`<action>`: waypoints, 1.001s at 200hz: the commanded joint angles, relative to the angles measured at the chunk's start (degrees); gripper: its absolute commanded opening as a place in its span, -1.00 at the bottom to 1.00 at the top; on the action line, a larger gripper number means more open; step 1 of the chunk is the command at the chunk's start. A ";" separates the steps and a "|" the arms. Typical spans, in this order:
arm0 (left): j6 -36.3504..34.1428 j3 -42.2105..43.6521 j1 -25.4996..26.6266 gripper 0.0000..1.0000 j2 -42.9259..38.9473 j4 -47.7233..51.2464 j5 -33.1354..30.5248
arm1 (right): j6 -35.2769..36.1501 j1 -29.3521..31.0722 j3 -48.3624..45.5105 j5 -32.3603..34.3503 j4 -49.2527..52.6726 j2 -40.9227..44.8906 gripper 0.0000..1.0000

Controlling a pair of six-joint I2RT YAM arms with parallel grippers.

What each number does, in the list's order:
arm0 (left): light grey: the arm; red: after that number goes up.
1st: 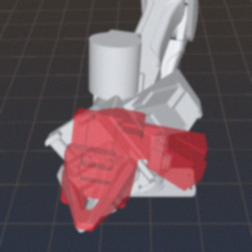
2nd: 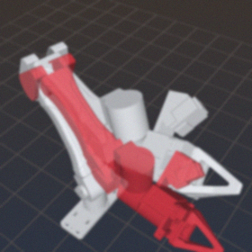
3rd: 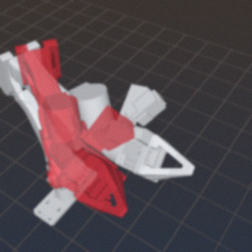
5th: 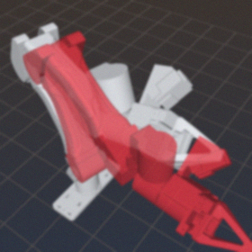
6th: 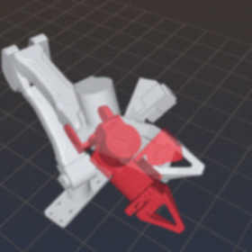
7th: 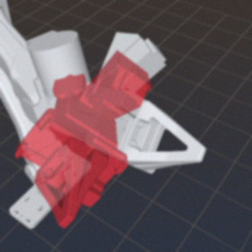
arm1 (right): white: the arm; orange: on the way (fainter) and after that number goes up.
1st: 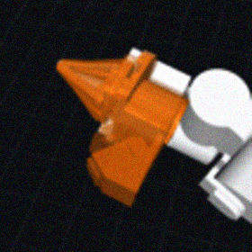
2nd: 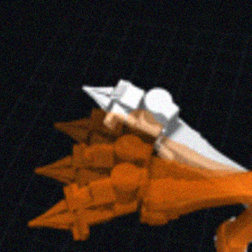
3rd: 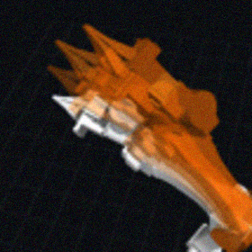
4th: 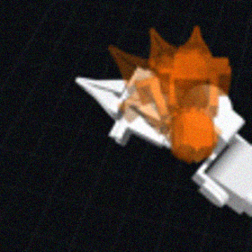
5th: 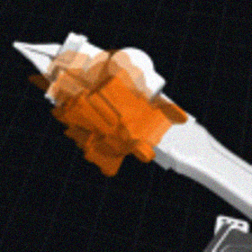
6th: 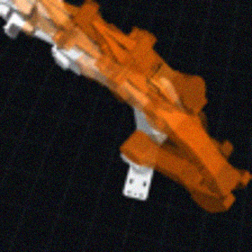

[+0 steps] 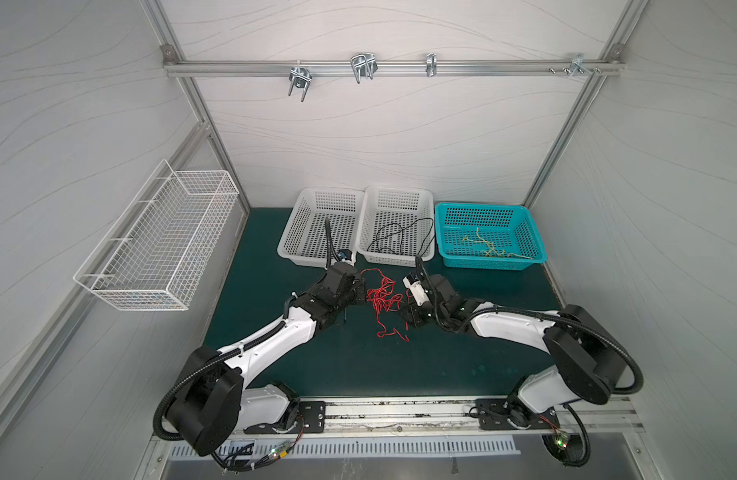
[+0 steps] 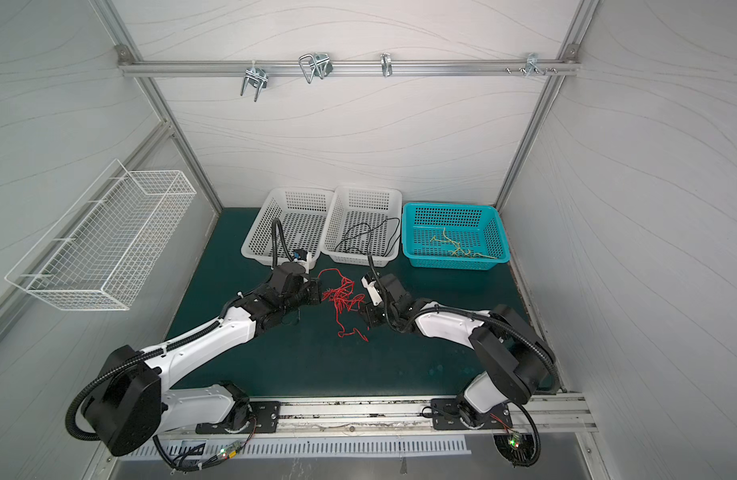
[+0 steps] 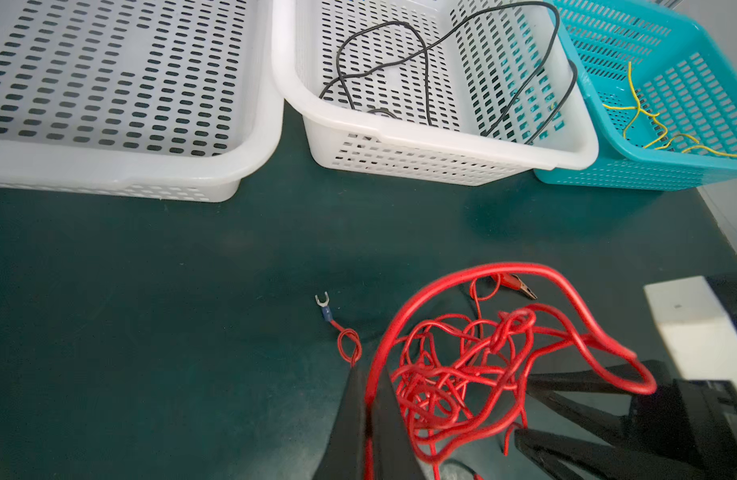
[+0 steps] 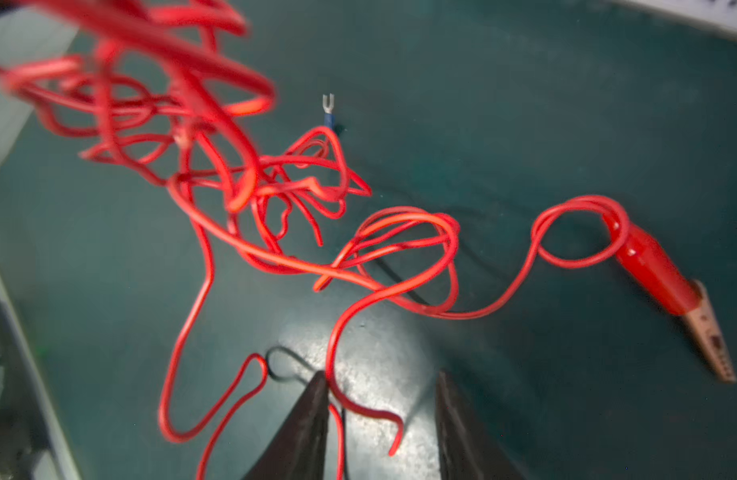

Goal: Untangle the cables

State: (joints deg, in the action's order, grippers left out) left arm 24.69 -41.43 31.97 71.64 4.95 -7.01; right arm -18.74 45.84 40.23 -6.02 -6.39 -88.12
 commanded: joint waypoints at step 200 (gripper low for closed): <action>-0.34 -6.68 -5.10 -1.00 -5.67 21.24 -23.72 | -2.24 -22.87 3.07 30.89 26.90 29.83 -1.00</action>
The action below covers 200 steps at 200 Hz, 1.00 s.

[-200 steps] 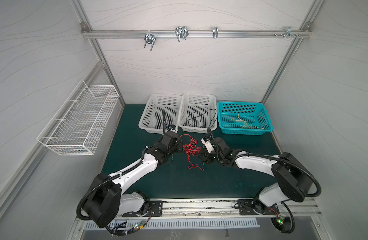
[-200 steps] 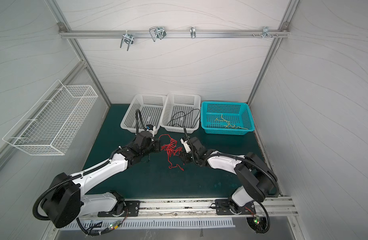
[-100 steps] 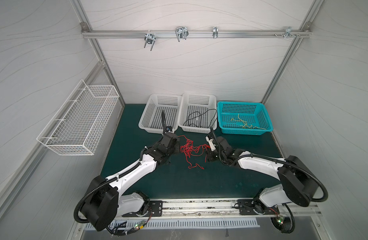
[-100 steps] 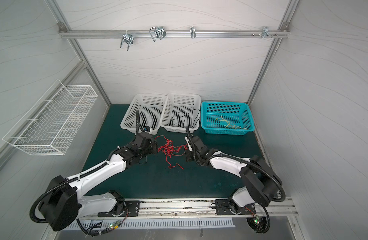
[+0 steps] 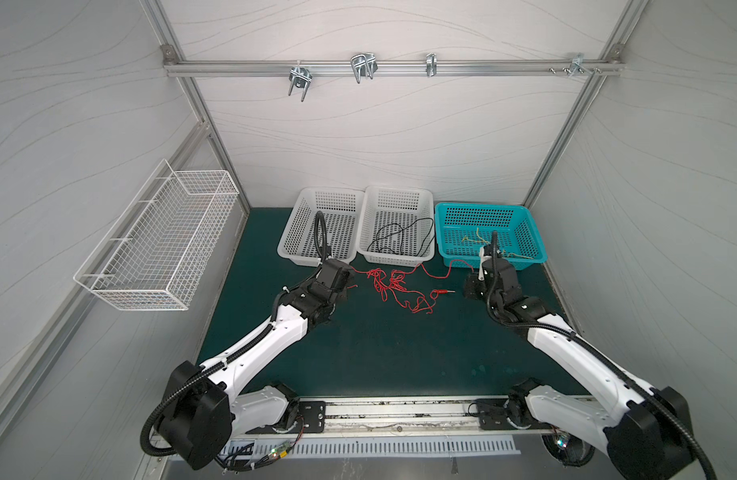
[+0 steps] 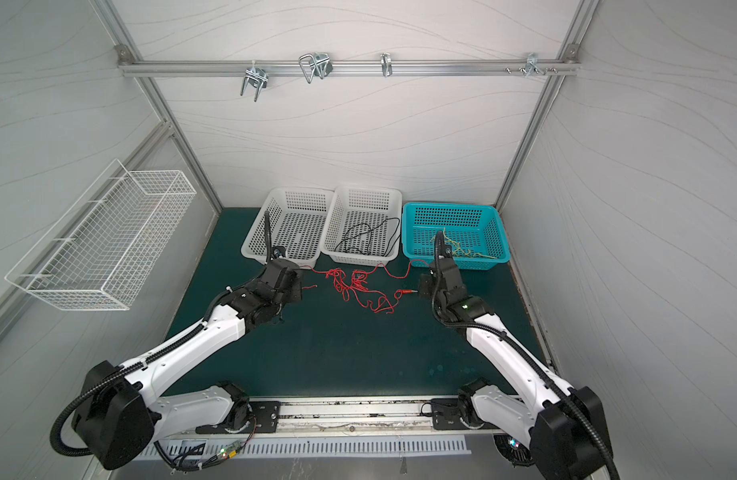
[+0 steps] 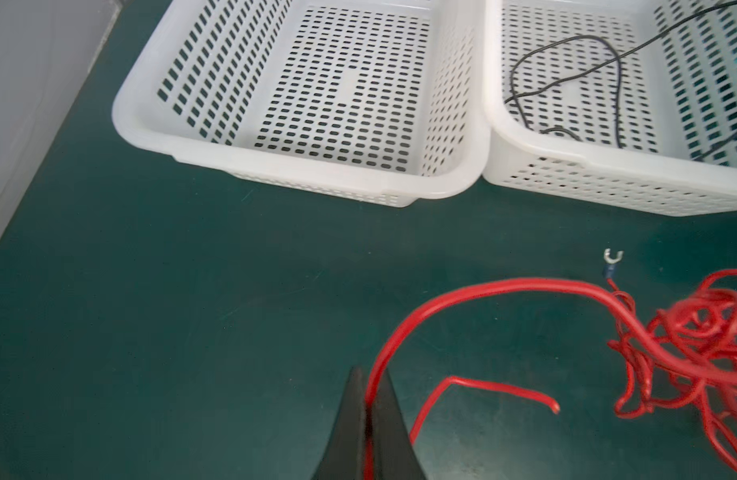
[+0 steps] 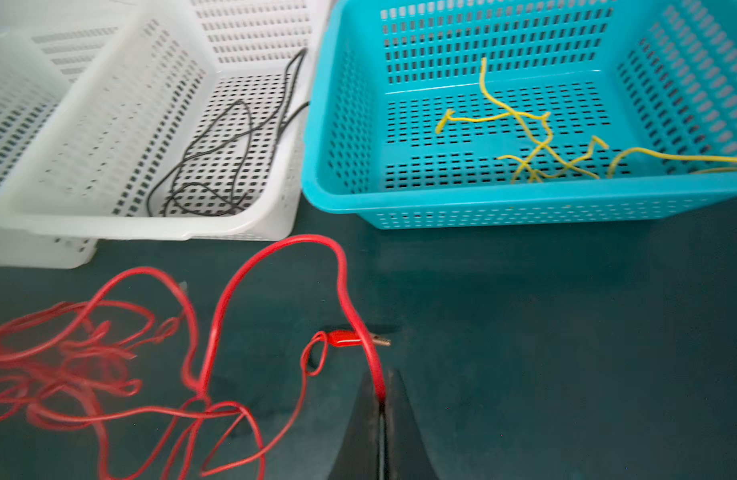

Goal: Untangle the cables

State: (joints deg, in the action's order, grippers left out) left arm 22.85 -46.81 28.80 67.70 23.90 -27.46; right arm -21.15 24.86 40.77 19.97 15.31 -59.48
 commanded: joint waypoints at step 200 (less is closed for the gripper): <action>9.24 1.62 -23.86 -1.00 -2.59 6.83 7.98 | -3.57 -28.89 4.15 -1.62 14.05 6.60 -1.00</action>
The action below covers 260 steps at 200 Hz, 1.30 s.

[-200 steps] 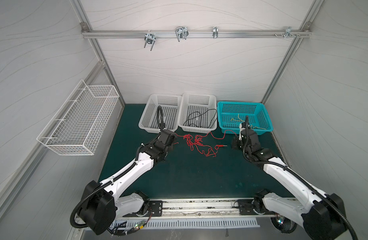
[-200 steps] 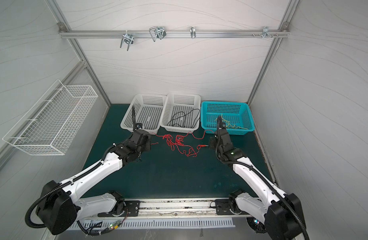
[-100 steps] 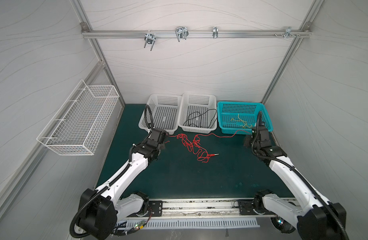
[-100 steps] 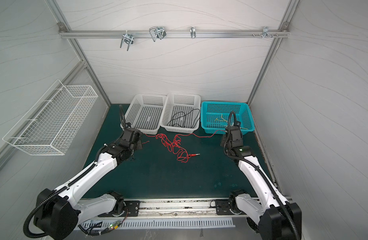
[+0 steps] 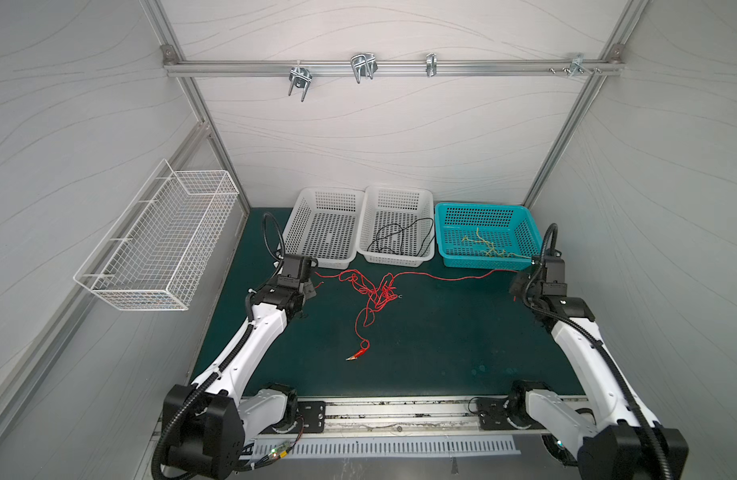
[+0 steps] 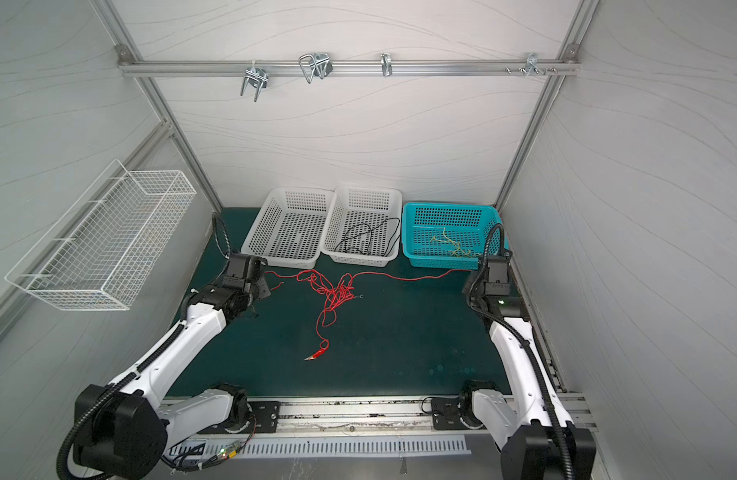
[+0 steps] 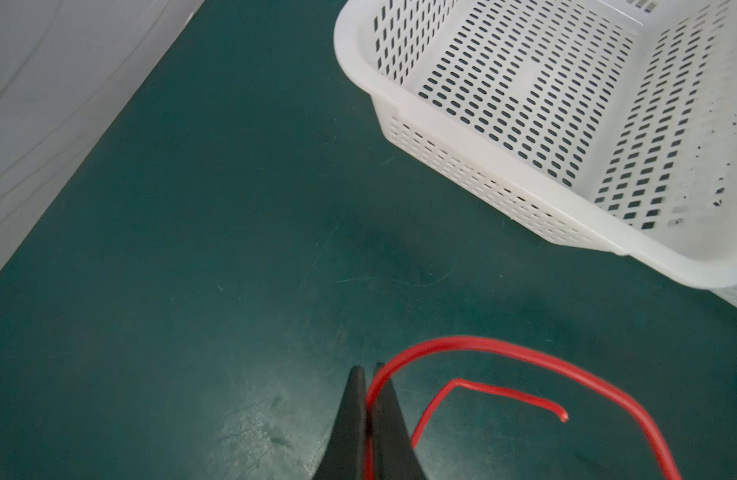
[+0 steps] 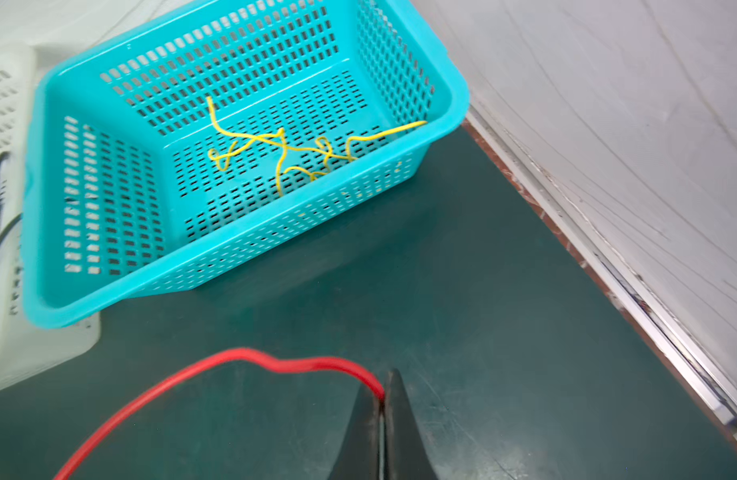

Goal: Untangle the cables

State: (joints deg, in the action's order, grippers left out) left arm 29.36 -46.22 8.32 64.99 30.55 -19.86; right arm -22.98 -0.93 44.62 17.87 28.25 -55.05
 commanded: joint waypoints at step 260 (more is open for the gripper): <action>-10.55 1.08 8.46 0.39 4.52 -12.74 19.72 | 0.31 15.51 -2.54 -0.99 -8.85 -2.32 -1.00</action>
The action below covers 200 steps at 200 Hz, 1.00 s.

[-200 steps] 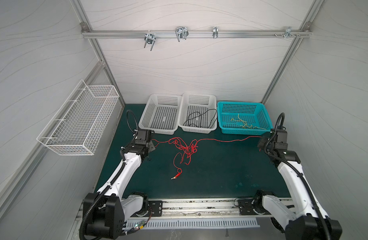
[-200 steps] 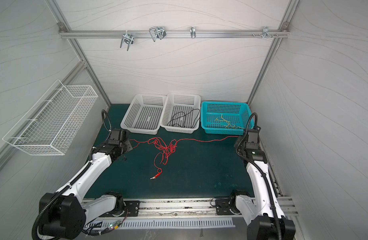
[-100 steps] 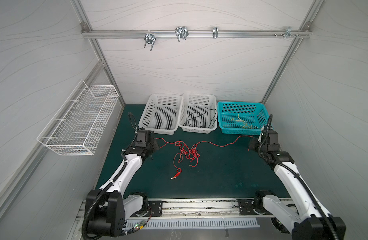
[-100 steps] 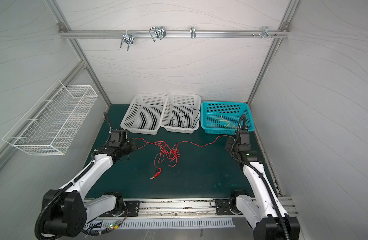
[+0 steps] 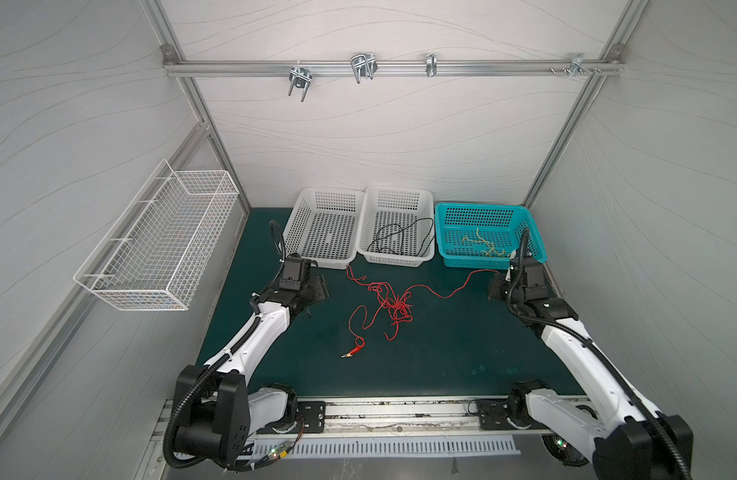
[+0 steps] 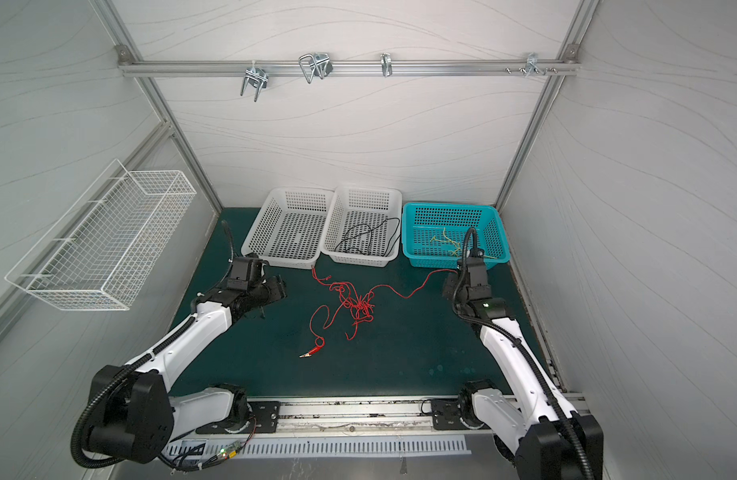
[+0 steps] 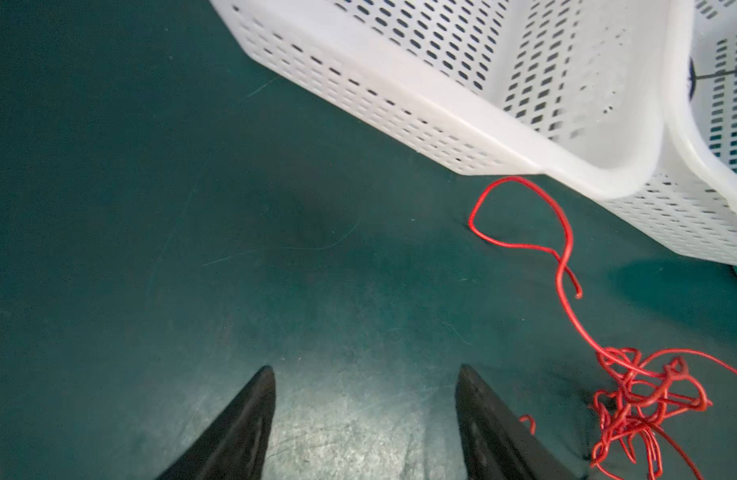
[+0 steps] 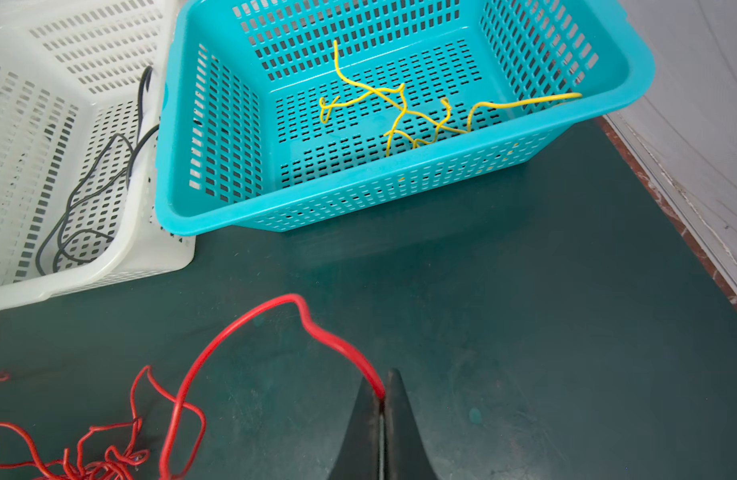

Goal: Untangle the cables

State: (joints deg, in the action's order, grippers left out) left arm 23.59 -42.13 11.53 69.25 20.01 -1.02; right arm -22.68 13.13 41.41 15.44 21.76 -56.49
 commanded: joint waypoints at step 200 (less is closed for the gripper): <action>-13.81 -15.44 28.72 0.22 22.60 -5.98 3.48 | -1.71 6.56 -0.25 -1.78 -6.69 -6.96 -1.00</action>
State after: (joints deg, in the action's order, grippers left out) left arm 10.92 -55.51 39.92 92.09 14.20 2.61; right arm -23.75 19.09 40.84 14.26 16.53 -62.46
